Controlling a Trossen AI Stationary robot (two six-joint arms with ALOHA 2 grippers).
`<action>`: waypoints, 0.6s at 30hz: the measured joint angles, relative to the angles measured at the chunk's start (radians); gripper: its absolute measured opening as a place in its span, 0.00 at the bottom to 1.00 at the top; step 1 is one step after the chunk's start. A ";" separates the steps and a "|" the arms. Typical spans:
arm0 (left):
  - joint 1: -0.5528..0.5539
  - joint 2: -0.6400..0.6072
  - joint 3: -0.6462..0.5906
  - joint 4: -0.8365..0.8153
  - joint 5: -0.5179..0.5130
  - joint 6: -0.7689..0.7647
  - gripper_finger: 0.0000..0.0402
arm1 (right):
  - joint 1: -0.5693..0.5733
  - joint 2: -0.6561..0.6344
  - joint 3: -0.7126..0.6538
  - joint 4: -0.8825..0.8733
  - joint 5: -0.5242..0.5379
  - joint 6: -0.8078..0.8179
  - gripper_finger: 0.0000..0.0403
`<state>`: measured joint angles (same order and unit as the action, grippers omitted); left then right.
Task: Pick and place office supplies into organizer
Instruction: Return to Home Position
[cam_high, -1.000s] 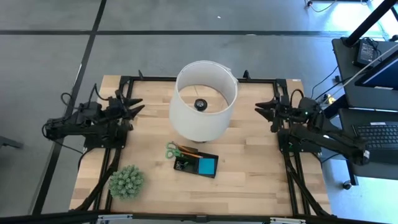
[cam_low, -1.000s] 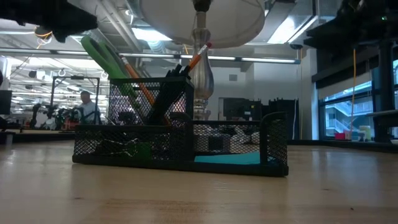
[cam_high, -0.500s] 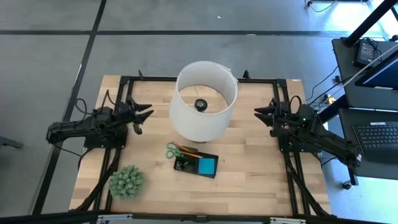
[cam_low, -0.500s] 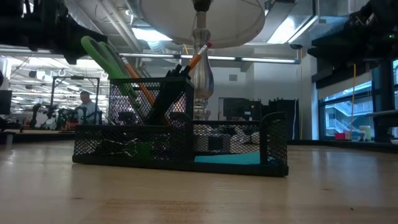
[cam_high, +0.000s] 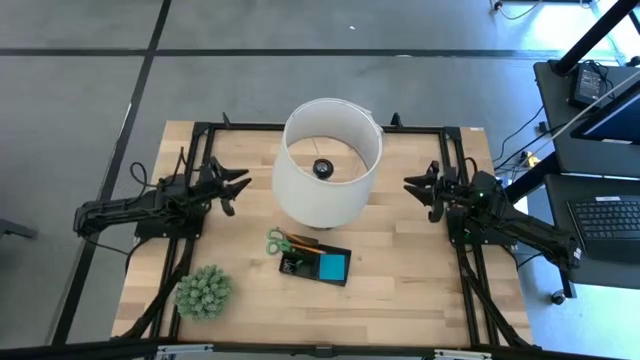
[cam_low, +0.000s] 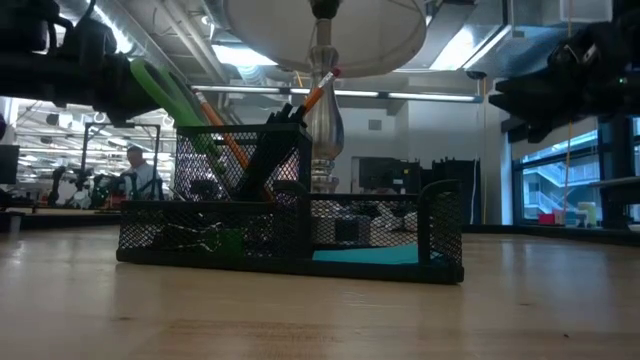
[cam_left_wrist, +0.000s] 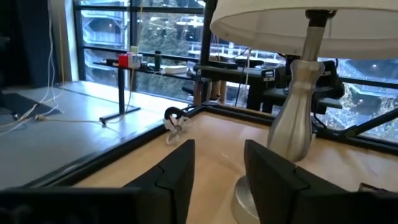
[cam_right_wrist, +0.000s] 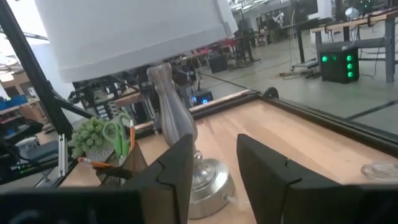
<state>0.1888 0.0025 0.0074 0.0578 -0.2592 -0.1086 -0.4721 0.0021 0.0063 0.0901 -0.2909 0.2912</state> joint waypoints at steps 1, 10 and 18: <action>0.002 0.000 0.000 0.000 0.000 0.010 0.33 | 0.000 0.000 0.000 -0.005 0.000 -0.008 0.31; 0.004 0.006 0.000 -0.001 -0.001 0.086 0.33 | 0.000 0.000 0.000 -0.025 0.000 -0.056 0.31; 0.004 0.006 0.000 -0.001 -0.001 0.070 0.33 | 0.000 0.000 0.000 -0.024 0.000 -0.057 0.31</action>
<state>0.1928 0.0086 0.0078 0.0570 -0.2600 -0.0387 -0.4721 0.0021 0.0067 0.0657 -0.2905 0.2346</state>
